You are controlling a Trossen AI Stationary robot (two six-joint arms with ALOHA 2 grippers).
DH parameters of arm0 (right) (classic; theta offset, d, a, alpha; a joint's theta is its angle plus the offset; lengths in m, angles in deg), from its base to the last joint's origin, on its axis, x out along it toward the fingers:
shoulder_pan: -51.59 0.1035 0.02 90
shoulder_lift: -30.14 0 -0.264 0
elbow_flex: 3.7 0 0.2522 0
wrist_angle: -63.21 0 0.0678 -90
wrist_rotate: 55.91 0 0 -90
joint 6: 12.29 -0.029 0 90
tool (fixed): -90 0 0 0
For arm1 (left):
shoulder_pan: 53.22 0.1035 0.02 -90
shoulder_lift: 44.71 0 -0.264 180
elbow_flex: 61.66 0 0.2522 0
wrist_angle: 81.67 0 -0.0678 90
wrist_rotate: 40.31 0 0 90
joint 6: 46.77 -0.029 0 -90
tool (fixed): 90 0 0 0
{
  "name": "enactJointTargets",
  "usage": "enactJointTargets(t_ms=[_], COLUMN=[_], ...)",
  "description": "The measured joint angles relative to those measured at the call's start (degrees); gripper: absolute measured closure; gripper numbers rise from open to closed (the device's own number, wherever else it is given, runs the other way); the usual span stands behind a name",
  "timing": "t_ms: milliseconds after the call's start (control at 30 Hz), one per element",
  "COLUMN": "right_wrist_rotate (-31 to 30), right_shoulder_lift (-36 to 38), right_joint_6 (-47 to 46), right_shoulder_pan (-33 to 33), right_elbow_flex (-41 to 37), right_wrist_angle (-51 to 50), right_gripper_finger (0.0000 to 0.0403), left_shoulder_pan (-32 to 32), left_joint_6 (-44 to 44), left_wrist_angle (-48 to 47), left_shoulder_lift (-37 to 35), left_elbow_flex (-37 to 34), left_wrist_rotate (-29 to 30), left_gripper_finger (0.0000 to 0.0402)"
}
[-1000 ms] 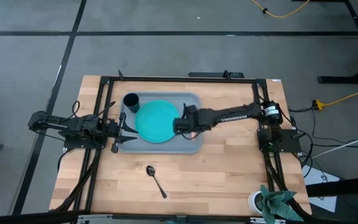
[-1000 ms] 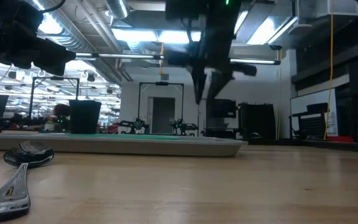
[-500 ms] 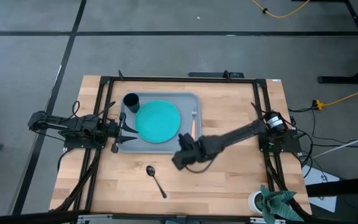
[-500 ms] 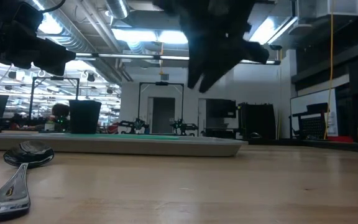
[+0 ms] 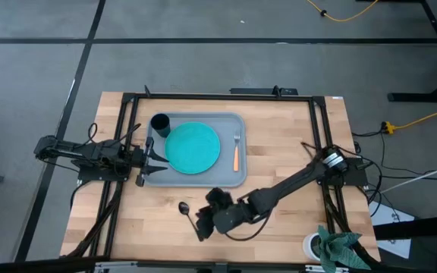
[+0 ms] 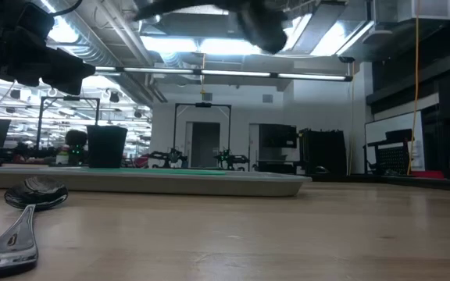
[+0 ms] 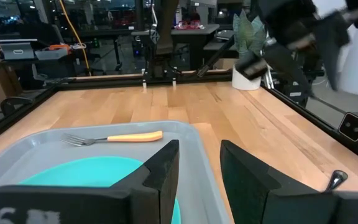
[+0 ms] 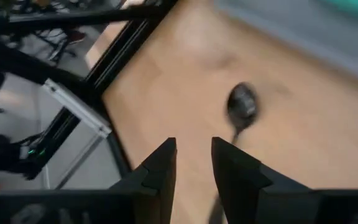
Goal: Pick and place plate/cup/fork/spoon on tray
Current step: Put the black spoon on the gray table tray to the left of the orange fork
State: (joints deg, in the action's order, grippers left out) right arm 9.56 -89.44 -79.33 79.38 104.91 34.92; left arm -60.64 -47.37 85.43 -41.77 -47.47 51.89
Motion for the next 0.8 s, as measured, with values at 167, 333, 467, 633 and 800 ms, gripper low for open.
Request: enactJointTargets(t_ms=[167, 333, 467, 633, 800], right_wrist_rotate=[3.05, 5.17, 5.14, 6.19, 7.11], right_shoulder_lift=[-5.45, -13.19, -20.84, -21.65, -21.54], right_joint_6=[-0.15, 2.97, 2.61, -5.15, -7.16], right_shoulder_pan=[0.23, 0.21, 0.21, 0.40, 0.40], right_elbow_flex=[4.01, 21.98, 38.82, 33.93, 30.77], right_wrist_angle=[5.77, -5.56, -24.40, -26.45, -26.67], right_gripper_finger=[0.0297, 0.0297, 0.0297, 0.0297, 0.0297], left_shoulder_pan=[0.02, 0.01, 0.02, 0.02, 0.02], left_joint_6=[0.00, 0.00, 0.00, 0.00, 0.00], left_wrist_angle=[0.00, 0.00, 0.00, 0.01, 0.02], left_shoulder_lift=[-0.02, -0.01, 0.00, -0.02, 0.00], left_elbow_flex=[0.00, 0.00, 0.00, 0.00, 0.00], left_wrist_rotate=[0.02, 0.04, 0.04, 0.14, 0.13], left_gripper_finger=[0.0291, 0.0291, 0.0291, 0.0291, 0.0291])
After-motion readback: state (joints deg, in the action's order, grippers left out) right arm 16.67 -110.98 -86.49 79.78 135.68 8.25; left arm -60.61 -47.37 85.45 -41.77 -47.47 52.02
